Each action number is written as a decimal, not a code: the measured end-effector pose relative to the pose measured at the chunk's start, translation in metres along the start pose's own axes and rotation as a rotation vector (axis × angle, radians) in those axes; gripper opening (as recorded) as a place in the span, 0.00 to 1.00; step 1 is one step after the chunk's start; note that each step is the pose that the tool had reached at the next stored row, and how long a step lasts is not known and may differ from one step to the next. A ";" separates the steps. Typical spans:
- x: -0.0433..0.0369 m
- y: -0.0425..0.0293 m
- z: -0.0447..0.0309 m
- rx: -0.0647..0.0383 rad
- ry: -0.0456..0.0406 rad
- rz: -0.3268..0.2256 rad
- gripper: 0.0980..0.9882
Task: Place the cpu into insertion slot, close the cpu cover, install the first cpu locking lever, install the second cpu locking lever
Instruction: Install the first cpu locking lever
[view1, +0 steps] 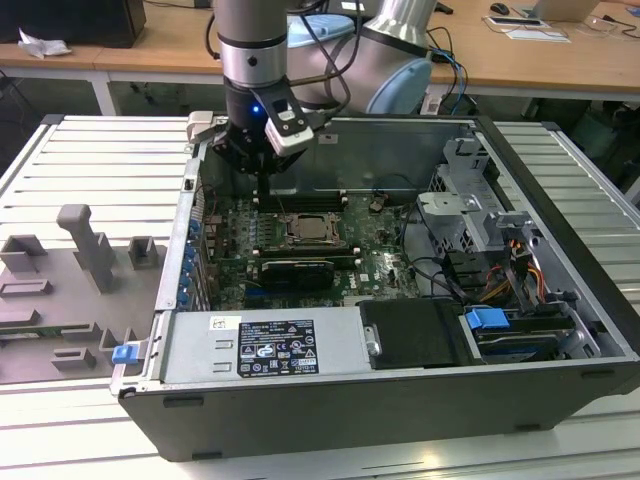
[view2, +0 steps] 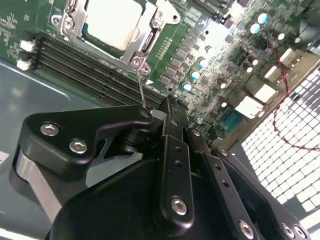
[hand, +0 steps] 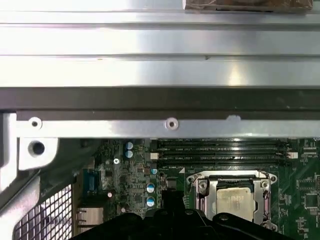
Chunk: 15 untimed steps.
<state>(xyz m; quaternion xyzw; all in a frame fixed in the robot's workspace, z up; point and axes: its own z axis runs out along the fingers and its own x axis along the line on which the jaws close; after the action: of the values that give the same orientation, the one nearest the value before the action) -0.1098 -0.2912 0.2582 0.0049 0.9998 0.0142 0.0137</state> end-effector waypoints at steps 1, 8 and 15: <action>-0.0003 0.0020 0.0002 0.000 0.0000 0.000 0.01; -0.0426 0.0066 0.0049 0.009 0.0000 0.000 0.01; -0.0537 0.0070 0.0066 0.005 0.0001 0.000 0.01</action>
<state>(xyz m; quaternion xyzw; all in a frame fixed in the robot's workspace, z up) -0.0559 -0.2845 0.2533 0.0048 0.9998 0.0115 0.0136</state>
